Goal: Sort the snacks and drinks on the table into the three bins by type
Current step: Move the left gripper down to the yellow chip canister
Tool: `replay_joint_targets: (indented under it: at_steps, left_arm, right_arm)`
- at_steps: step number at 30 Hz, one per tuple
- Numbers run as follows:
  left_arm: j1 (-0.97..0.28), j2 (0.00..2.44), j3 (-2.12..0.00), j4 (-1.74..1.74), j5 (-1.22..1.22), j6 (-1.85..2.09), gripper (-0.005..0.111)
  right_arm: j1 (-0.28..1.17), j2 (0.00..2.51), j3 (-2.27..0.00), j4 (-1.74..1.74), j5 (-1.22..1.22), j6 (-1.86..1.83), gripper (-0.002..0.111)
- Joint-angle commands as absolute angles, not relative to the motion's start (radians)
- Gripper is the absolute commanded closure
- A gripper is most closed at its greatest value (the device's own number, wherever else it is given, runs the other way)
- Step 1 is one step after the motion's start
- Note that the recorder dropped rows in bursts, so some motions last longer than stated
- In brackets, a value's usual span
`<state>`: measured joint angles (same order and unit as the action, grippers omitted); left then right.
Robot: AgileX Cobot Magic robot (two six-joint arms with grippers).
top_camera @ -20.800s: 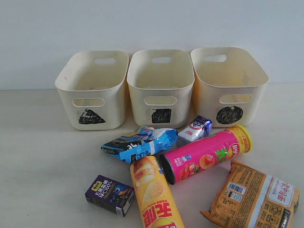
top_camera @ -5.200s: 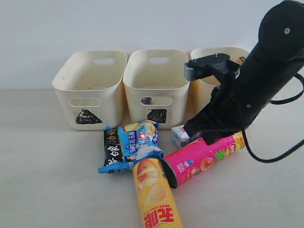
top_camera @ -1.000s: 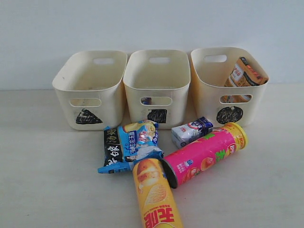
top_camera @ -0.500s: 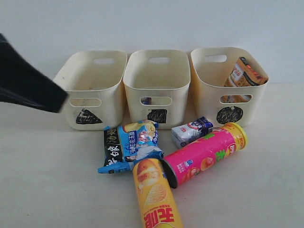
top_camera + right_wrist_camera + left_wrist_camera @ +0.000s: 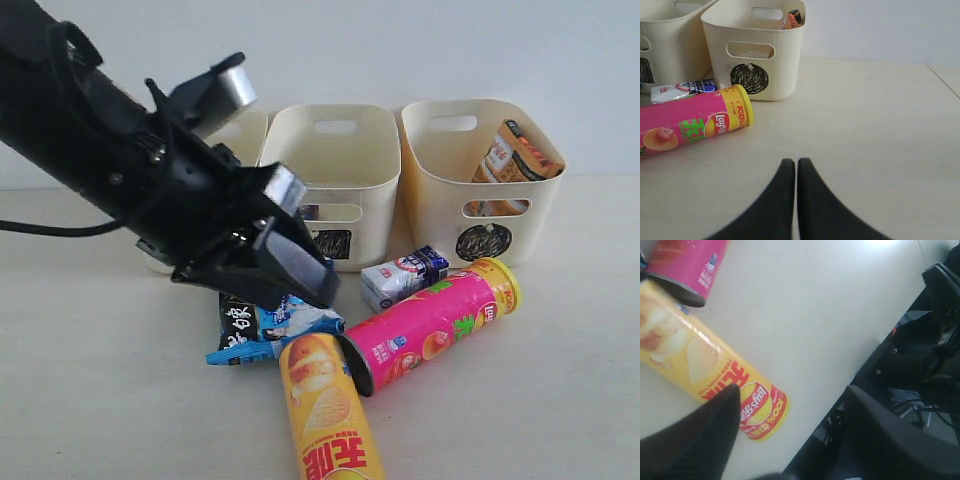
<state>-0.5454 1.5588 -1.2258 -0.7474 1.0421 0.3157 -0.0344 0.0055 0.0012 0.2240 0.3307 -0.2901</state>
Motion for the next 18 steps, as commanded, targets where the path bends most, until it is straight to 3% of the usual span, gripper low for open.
replay_joint_targets:
  at_steps: [1,5,10,18]
  left_arm:
    - [-0.613,1.597,-1.231,-0.660,0.960,0.146,0.044]
    - [-0.655,1.645,-1.231,-0.468,0.929,-0.055,0.032]
    - [-0.662,1.724,-1.231,-0.463,0.910,-0.135,0.013]
    - [-0.662,1.868,-1.231,-0.578,0.841,-0.187,0.012]
  right_arm:
    - [-0.039,0.000,0.000,0.230,0.326,-0.290,0.108]
    - [-0.039,0.000,0.000,0.230,0.326,-0.290,0.108]
    - [-0.039,0.000,0.000,0.230,0.326,-0.290,0.108]
    - [-0.039,0.000,0.000,0.230,0.326,-0.290,0.108]
